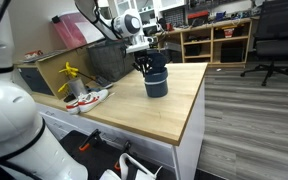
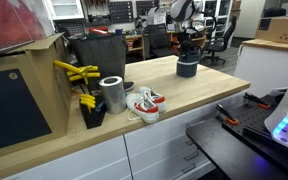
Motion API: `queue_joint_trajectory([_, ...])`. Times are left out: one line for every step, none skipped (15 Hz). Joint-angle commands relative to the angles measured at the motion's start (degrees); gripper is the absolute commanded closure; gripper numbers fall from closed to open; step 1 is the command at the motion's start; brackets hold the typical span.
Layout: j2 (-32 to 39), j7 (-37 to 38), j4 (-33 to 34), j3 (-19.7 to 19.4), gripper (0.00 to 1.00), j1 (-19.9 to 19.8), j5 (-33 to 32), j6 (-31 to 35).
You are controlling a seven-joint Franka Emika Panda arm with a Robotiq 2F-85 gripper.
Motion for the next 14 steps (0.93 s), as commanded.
queue_joint_trajectory([0.5, -0.3, 1.8, 0.7, 0.97, 0.1, 0.6, 0.0])
queue_joint_trajectory([0.3, -0.4, 1.8, 0.9, 0.97, 0.2, 0.7, 0.0])
queue_joint_trajectory([0.3, -0.4, 2.0, 1.1, 0.97, 0.3, 0.7, 0.0])
queue_joint_trajectory([0.2, -0.2, 2.0, 1.3, 0.97, 0.4, 0.6, 0.0])
queue_joint_trajectory([0.2, -0.1, 2.1, 1.4, 0.97, 0.5, 0.6, 0.0])
queue_joint_trajectory([0.3, -0.1, 2.1, 1.5, 0.97, 0.5, 0.5, -0.2])
queue_joint_trajectory([0.3, 0.0, 1.9, 1.5, 0.97, 0.6, 0.2, -0.2])
queue_joint_trajectory([0.3, 0.1, 1.7, 1.3, 0.97, 0.7, -0.1, -0.2])
queue_joint_trajectory([0.3, 0.0, 1.6, 1.2, 0.97, 0.7, -0.1, -0.3])
queue_joint_trajectory([0.4, 0.0, 1.5, 1.1, 0.97, 0.6, -0.2, -0.3])
queue_joint_trajectory([0.5, 0.1, 1.4, 1.0, 0.97, 0.6, -0.3, -0.2])
queue_joint_trajectory([0.7, 0.1, 1.4, 0.9, 0.97, 0.5, -0.3, -0.2])
queue_joint_trajectory([1.0, 0.0, 1.5, 0.9, 0.97, 0.4, -0.2, -0.1])
queue_joint_trajectory([1.4, 0.2, 1.7, 0.7, 0.97, 0.4, -0.3, -0.1])
